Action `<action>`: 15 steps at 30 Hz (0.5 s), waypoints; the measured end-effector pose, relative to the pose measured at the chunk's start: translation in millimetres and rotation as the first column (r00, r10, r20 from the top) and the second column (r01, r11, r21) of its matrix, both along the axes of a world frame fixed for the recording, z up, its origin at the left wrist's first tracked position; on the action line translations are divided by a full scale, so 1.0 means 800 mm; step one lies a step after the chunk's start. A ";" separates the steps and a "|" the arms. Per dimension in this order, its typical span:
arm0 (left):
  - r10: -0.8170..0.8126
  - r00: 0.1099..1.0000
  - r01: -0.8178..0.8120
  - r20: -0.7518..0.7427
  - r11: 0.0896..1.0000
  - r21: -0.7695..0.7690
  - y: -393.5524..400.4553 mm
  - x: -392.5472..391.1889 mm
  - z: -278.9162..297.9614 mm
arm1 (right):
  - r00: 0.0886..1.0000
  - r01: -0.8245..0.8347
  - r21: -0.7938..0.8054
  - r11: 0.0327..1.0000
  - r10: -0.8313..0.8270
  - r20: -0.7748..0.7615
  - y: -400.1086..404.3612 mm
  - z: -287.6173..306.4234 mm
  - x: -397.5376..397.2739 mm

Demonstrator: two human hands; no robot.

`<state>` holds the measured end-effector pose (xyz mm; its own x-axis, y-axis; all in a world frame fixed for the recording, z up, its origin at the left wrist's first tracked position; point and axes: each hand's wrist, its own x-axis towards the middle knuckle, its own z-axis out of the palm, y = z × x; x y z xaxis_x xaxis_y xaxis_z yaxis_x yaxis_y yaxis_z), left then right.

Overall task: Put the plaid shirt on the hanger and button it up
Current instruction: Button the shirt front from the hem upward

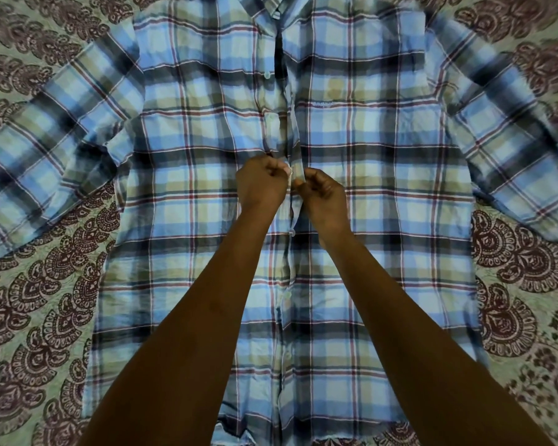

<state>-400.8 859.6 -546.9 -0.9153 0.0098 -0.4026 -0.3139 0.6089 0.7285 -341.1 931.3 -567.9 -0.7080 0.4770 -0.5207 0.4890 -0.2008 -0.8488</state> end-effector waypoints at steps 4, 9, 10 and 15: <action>-0.014 0.999 0.013 0.036 1.000 0.016 0.000 -0.005 -0.001 | 1.000 0.005 -0.053 0.999 -0.004 0.013 0.001 0.005 0.001; -0.042 0.998 0.039 0.043 0.998 0.052 -0.006 -0.005 -0.007 | 0.999 0.041 -0.090 0.995 -0.039 0.028 0.005 0.009 -0.007; -0.044 0.998 0.041 0.040 0.997 0.063 -0.007 -0.006 -0.006 | 0.999 0.051 -0.100 0.994 -0.049 0.022 0.007 0.010 -0.010; 0.010 0.997 -0.015 0.083 0.998 0.053 -0.004 -0.009 -0.013 | 0.999 0.033 -0.118 0.992 -0.036 -0.023 0.016 0.005 -0.011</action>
